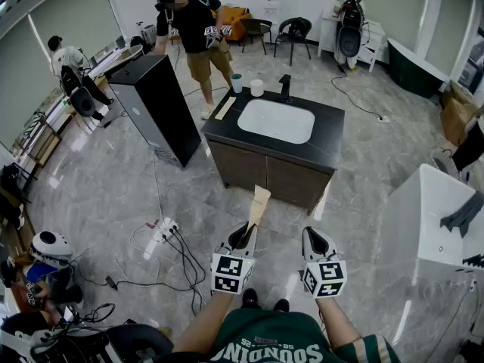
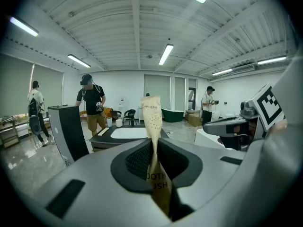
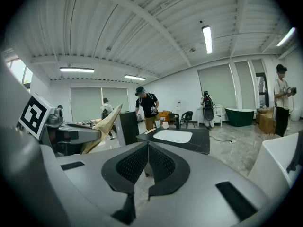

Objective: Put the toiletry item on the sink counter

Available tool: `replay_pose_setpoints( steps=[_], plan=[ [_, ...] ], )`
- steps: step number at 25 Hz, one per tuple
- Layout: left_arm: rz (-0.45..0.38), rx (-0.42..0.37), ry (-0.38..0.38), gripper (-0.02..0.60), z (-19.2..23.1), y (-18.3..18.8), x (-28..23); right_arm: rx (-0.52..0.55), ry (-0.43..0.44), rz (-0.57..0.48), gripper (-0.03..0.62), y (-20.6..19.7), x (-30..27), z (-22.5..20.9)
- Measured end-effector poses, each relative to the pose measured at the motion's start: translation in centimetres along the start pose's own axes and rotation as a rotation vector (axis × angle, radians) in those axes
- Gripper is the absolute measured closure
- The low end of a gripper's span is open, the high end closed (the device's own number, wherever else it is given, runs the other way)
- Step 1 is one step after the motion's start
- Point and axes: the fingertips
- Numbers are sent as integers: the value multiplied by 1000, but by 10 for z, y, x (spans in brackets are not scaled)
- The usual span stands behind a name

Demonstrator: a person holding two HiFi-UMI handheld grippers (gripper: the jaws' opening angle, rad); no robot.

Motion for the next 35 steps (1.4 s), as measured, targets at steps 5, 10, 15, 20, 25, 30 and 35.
replay_pose_setpoints(
  steps=[5, 10, 15, 20, 25, 30, 35],
  plan=[
    [-1, 3, -6, 534, 2, -1, 1, -5, -10, 3, 551, -3, 3, 3],
    [7, -3, -19, 534, 3, -5, 0, -10, -2, 7, 551, -4, 0, 10],
    [9, 5, -25, 534, 5, -9, 1, -13, -5, 11, 551, -10, 2, 14],
    [6, 2, -29, 534, 4, -8, 1, -20, -5, 15, 551, -12, 4, 13],
    [9, 9, -35, 534, 10, -9, 2, -17, -5, 6, 552, -7, 0, 13],
    [13, 10, -43, 534, 20, -8, -1, -13, -12, -7, 551, 2, -3, 16],
    [10, 8, -50, 534, 32, -6, -5, -17, -19, -1, 551, 3, -11, 22]
  ],
)
Point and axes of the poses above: the fingertips, and each gripper's own axes: x backward along the fingers, z to its left, y out of its top, and after that the axes turned 13 degrees about z, right-handed
